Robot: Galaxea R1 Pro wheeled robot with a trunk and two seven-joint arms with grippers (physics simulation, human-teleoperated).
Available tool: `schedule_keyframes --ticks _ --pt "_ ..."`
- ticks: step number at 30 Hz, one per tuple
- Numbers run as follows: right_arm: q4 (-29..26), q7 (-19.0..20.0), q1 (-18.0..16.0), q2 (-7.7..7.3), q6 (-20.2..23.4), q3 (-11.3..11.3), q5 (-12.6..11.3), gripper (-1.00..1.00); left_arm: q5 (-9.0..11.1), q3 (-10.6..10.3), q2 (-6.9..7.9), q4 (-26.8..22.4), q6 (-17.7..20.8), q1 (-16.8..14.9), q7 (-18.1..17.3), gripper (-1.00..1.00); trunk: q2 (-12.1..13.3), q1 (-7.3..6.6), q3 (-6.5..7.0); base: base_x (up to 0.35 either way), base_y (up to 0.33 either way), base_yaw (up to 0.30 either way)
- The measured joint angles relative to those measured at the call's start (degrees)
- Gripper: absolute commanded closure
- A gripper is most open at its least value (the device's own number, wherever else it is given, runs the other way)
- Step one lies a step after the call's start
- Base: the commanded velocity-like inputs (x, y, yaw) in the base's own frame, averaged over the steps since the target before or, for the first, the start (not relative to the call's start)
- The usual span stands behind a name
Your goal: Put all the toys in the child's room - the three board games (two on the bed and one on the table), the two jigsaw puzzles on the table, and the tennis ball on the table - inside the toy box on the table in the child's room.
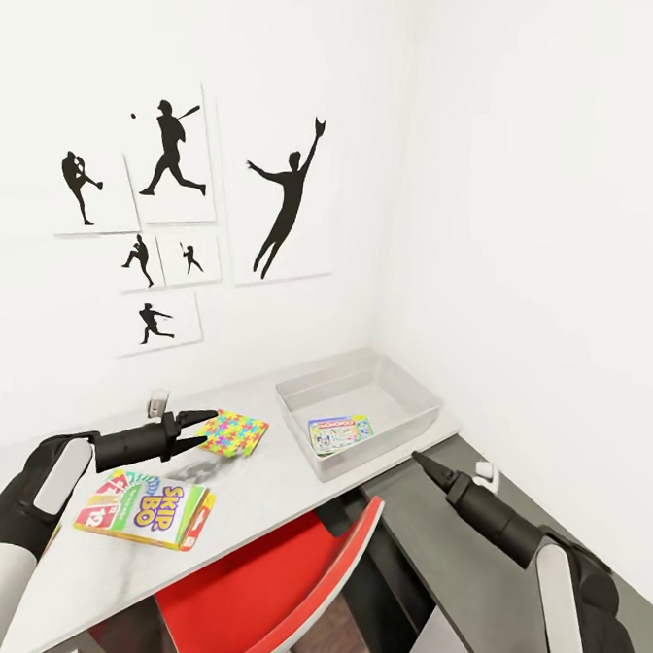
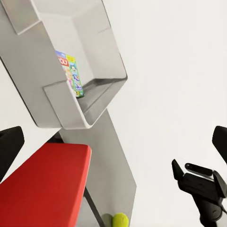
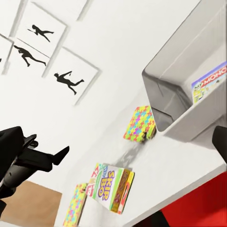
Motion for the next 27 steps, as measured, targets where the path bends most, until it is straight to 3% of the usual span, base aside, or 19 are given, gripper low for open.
schedule_keyframes --ticks 19,27 --pt "-0.1 -1.4 0.0 0.25 0.4 -0.2 -0.4 -1.0 0.0 0.0 0.02 -0.1 0.0 0.0 -0.1 -1.0 0.0 0.0 0.0 -0.067 0.0 -0.003" --pt "0.1 -1.4 0.0 0.47 0.4 -0.1 -0.4 -1.0 -0.2 -0.1 0.06 -0.1 0.0 -0.1 -3.8 -1.0 0.0 0.0 -0.03 -0.004 0.0 -0.145"
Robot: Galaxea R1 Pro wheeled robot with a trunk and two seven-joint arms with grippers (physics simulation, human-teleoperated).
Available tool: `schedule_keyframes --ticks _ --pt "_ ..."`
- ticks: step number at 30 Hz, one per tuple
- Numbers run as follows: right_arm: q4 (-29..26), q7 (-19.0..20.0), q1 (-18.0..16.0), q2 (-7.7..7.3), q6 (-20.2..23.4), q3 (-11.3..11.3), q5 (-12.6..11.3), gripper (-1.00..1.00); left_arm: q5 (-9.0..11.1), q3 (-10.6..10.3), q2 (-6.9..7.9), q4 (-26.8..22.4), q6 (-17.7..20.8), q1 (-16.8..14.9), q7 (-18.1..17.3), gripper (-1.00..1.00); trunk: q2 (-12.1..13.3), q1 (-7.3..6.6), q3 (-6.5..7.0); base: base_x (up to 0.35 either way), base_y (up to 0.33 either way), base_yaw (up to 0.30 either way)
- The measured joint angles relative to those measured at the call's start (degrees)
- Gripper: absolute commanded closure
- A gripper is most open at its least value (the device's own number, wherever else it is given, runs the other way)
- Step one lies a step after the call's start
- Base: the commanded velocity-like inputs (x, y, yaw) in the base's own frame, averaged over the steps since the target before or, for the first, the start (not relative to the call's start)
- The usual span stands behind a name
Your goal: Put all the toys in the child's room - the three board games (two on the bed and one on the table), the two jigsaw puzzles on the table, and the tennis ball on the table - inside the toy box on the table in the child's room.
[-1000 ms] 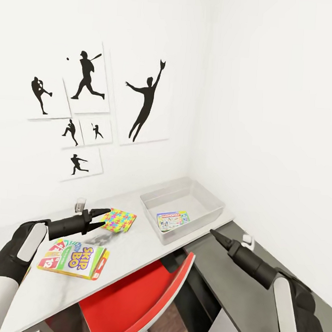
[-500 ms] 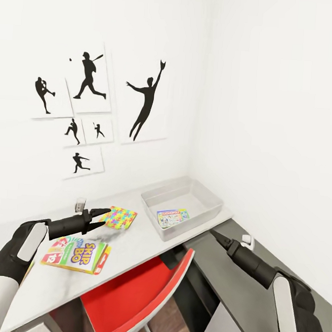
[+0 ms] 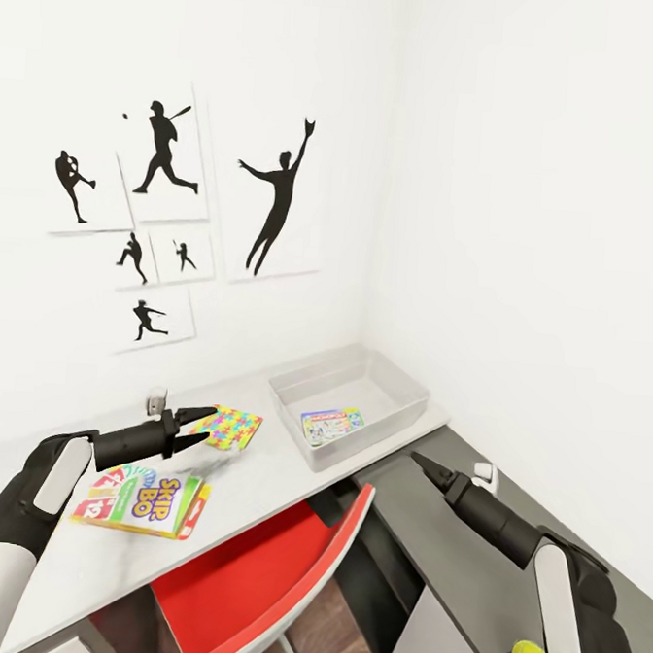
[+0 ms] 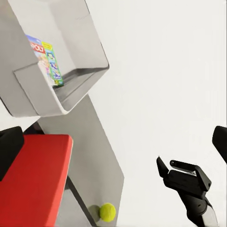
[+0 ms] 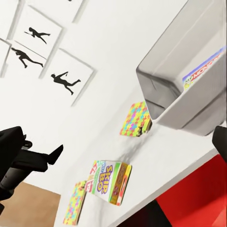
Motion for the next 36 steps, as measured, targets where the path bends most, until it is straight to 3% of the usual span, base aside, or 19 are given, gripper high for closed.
schedule_keyframes --ticks 1,6,17,36 --pt "0.0 0.0 0.0 0.0 0.0 0.0 0.0 -1.0 0.0 -0.1 0.06 0.0 0.0 0.0 -2.2 -1.0 0.0 0.0 0.0 -0.001 0.0 -0.258" --pt "0.0 0.0 0.0 -0.1 0.0 -0.1 -0.1 -1.0 -0.2 -0.1 0.14 0.0 0.0 0.0 -3.6 -1.0 0.0 0.0 -0.01 0.0 0.0 -0.268" --pt "0.2 0.1 0.0 0.07 -0.2 0.1 -0.2 -1.0 -0.2 -0.2 1.39 0.0 0.0 0.0 -4.2 -1.0 0.0 0.0 -0.01 0.0 0.0 -0.277" --pt "0.3 0.2 0.0 0.18 -0.5 0.1 -0.3 -1.0 -0.3 -0.1 1.74 0.0 0.0 0.0 -4.3 -1.0 0.0 0.01 -0.01 -0.077 0.031 -0.278"
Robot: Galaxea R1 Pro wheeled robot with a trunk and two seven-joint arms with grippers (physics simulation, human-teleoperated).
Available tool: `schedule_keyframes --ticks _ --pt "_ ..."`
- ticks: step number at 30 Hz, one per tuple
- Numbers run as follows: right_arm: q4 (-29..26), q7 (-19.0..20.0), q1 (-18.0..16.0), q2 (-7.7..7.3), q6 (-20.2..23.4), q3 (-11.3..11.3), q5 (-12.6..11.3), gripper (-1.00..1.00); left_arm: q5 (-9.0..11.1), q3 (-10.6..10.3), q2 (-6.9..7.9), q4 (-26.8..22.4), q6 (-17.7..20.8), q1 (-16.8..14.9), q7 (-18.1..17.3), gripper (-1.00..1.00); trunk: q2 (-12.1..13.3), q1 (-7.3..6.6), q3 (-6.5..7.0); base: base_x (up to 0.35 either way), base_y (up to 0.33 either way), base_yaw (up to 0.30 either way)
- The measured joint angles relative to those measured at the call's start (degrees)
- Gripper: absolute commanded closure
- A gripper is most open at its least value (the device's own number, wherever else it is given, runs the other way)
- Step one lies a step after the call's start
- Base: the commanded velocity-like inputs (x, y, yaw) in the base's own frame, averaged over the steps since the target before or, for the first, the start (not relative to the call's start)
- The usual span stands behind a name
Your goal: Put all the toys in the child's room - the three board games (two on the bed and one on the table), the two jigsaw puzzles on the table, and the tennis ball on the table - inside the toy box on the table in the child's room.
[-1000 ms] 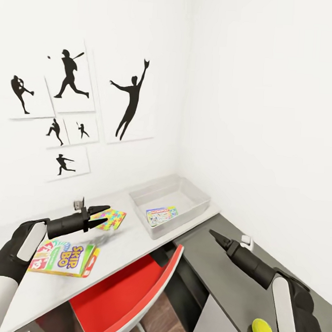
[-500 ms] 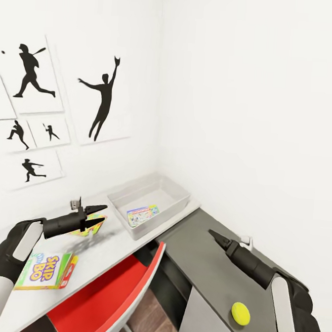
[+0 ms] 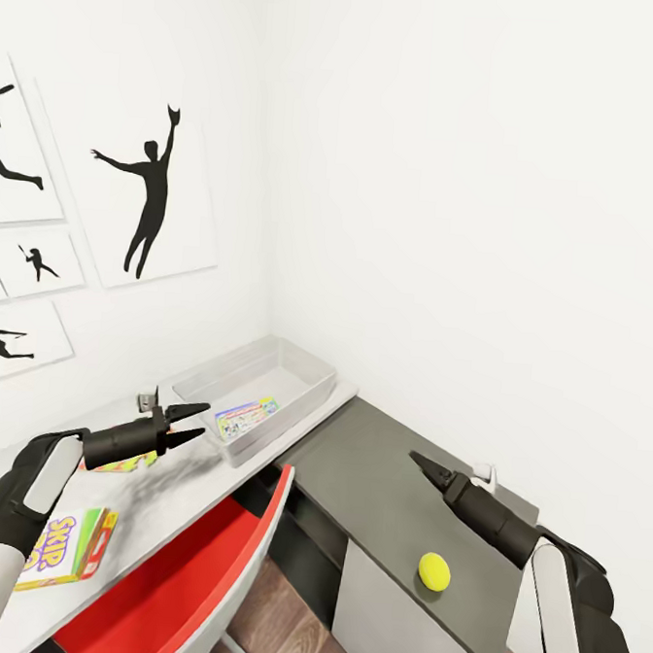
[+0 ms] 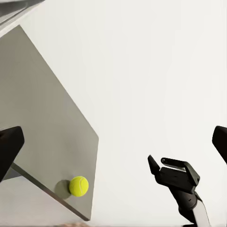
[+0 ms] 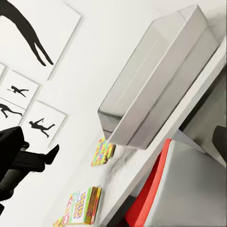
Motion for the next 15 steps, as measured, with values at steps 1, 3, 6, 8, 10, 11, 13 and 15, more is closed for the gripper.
schedule_keyframes --ticks 1,3,6,8,10,11,13,15 --pt "0.0 0.0 0.0 -0.02 0.0 0.0 0.0 -1.0 0.0 0.0 0.06 0.0 0.0 0.0 0.0 -1.0 0.0 0.0 0.0 -0.073 0.027 -0.279" --pt "0.1 0.0 0.0 -0.09 0.0 0.0 0.0 -1.0 0.0 0.0 0.17 0.0 0.0 0.0 0.0 -1.0 0.0 -0.01 0.0 -0.038 0.014 -0.279" --pt "0.1 0.0 0.0 -0.11 -0.1 -0.1 0.0 -1.0 0.0 0.0 0.24 0.0 0.0 0.0 0.0 -1.0 0.0 -0.01 0.0 -0.019 0.007 -0.279" --pt "0.1 0.0 0.0 -0.08 -0.1 -0.1 0.0 -1.0 0.0 0.0 0.26 0.0 0.0 0.0 0.0 -1.0 0.0 -0.01 0.0 -0.009 0.003 -0.279" --pt "0.1 0.0 0.0 -0.02 -0.1 -0.1 0.0 -1.0 0.0 0.0 0.3 0.0 0.0 0.0 0.0 -1.0 0.0 -0.01 0.0 -0.006 0.002 -0.279" --pt "0.1 0.0 0.0 -0.04 -0.1 -0.1 0.0 -1.0 0.0 0.0 0.33 0.0 0.0 0.0 0.0 -1.0 0.0 -0.01 0.0 -0.003 0.001 -0.279" --pt "0.4 0.1 0.0 -0.1 -0.1 -0.1 0.0 -1.0 0.0 0.0 0.43 0.0 0.0 0.0 0.0 -1.0 0.0 -0.01 0.0 -0.002 0.004 -0.279" --pt "0.9 0.1 0.0 -0.14 -0.1 -0.1 0.0 -1.0 0.0 0.0 0.45 0.0 0.0 0.0 0.0 -1.0 0.0 -0.01 0.0 -0.001 0.029 -0.279"
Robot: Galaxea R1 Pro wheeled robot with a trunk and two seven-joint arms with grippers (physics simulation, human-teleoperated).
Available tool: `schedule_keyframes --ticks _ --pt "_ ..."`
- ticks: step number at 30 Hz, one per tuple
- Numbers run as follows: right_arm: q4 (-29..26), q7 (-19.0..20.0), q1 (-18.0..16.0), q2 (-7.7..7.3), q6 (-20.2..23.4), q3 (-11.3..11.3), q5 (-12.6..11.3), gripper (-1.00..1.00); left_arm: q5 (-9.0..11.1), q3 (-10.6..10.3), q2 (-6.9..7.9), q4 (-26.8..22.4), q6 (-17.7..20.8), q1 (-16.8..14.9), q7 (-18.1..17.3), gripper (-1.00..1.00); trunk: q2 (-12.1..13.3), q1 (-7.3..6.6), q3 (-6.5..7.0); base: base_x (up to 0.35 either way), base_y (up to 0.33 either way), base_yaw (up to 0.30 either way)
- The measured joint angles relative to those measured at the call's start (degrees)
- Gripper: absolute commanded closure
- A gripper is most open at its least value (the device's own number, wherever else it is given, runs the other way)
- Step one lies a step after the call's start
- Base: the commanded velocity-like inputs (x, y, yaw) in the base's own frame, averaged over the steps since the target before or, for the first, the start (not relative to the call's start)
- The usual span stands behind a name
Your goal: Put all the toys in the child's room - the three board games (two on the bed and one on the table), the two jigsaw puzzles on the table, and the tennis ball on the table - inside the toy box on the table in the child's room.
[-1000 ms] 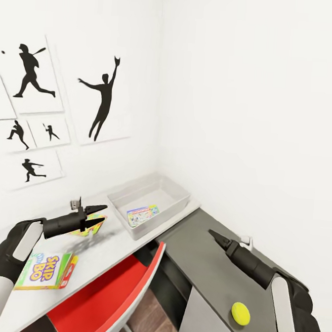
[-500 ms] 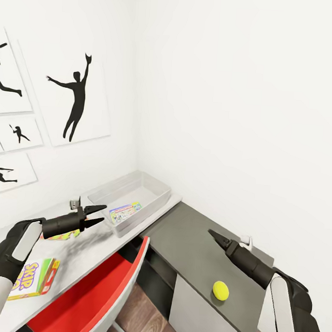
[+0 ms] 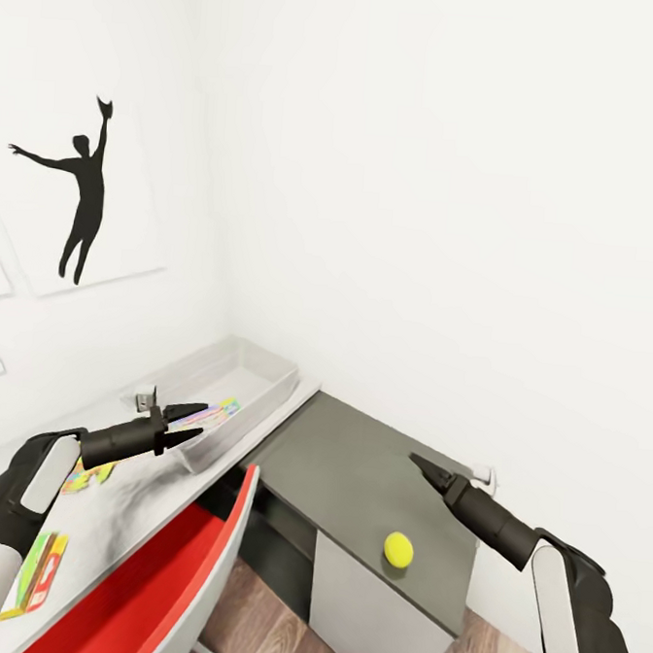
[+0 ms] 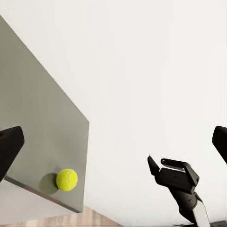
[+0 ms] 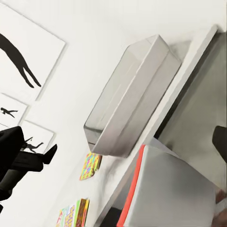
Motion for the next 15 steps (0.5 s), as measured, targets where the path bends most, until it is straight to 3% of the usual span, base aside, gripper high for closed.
schedule_keyframes --ticks 15 --pt "1.3 0.0 0.0 -0.01 -0.1 -0.1 0.0 -1.0 0.0 0.0 0.02 0.0 0.0 0.0 0.0 -1.0 0.0 0.0 0.0 0.0 0.03 -0.278"
